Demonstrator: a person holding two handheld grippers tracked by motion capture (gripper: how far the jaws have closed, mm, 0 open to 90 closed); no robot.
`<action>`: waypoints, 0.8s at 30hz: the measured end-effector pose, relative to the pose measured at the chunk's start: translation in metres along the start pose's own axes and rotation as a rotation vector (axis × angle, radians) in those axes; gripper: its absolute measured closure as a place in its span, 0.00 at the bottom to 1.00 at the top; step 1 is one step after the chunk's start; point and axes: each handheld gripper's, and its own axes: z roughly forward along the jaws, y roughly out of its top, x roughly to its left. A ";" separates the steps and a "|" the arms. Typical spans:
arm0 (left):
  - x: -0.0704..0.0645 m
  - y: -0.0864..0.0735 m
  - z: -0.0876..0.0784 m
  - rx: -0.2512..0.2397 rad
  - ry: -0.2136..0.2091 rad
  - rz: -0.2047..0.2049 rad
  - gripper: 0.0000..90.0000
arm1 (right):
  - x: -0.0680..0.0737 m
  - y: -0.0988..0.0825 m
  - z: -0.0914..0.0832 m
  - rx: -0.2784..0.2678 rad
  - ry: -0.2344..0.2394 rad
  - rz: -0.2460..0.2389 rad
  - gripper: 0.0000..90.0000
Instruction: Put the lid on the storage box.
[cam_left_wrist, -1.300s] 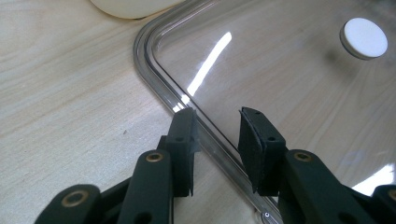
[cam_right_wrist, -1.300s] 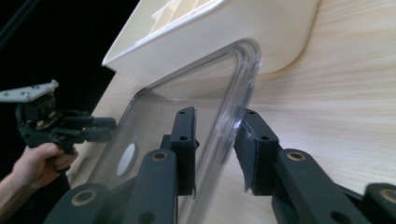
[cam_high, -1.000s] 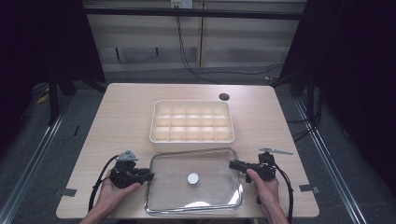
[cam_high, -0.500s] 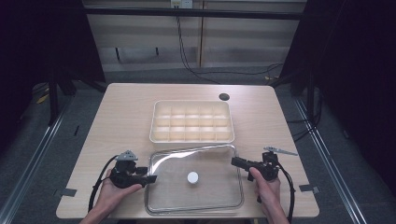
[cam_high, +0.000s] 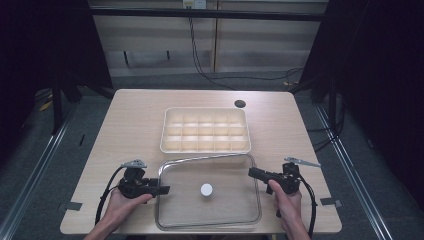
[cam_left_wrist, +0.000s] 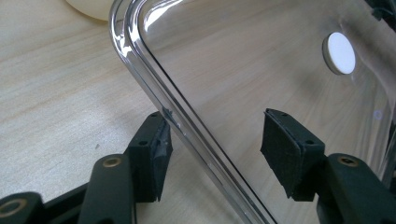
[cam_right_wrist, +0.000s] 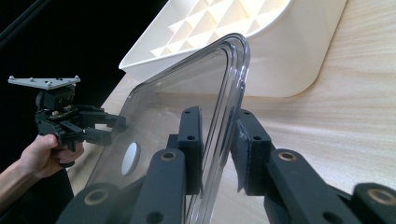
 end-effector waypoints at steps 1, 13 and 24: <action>0.000 0.000 -0.001 -0.004 -0.001 0.000 0.49 | 0.000 0.000 0.000 -0.002 0.001 -0.004 0.83; -0.002 0.003 -0.015 -0.094 -0.012 0.002 0.62 | 0.001 0.000 0.000 -0.001 -0.015 -0.001 0.83; -0.005 0.010 -0.036 -0.159 0.018 0.024 0.70 | 0.013 0.006 0.006 -0.003 -0.053 -0.029 0.82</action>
